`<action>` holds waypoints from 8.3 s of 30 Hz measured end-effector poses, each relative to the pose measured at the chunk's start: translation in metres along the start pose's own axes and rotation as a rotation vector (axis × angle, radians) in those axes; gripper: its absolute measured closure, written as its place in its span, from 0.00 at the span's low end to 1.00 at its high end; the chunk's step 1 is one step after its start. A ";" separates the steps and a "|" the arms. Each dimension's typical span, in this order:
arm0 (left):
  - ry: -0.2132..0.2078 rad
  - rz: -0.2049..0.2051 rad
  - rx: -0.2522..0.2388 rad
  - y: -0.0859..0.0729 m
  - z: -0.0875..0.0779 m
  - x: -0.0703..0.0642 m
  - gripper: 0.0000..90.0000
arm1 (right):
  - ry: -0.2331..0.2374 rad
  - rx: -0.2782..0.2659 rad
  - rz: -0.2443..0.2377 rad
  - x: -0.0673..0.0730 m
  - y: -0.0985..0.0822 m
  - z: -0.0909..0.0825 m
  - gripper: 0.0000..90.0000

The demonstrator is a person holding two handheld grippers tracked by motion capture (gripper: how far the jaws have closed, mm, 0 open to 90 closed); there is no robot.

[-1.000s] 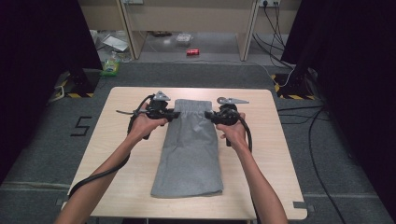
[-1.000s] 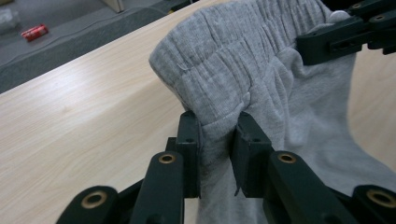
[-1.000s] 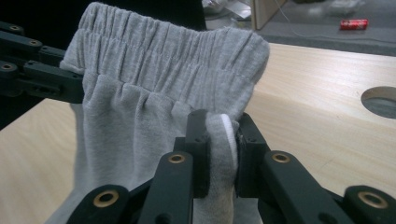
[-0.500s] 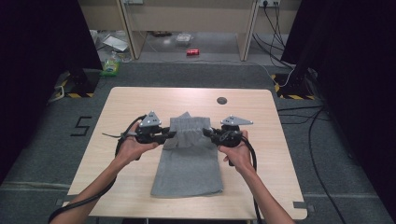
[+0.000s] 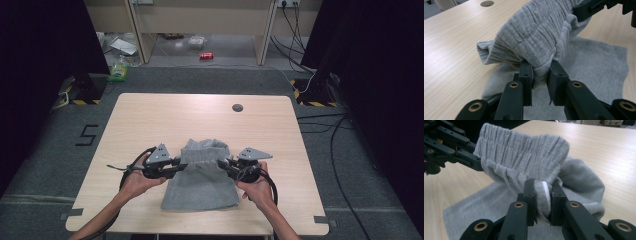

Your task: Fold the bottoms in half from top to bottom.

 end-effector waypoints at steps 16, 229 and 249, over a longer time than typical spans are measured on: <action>-0.072 -0.022 0.051 -0.041 -0.007 -0.025 0.72 | 0.025 0.104 -0.027 0.021 -0.032 -0.017 0.70; 0.090 -0.125 0.073 -0.016 0.004 -0.025 0.28 | -0.115 0.144 -0.175 0.040 -0.025 -0.021 0.62; 0.093 -0.044 0.143 -0.039 -0.008 -0.039 0.31 | -0.150 0.129 -0.144 0.033 -0.012 -0.021 0.54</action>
Point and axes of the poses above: each handheld gripper's, and its own axes: z roughly forward along the jaws, y roughly out of its top, x roughly to its left, the point moved 4 cm from there along z, roughly forward along the jaws, and after that the axes turned 10 degrees about -x, right-handed, at the moved point
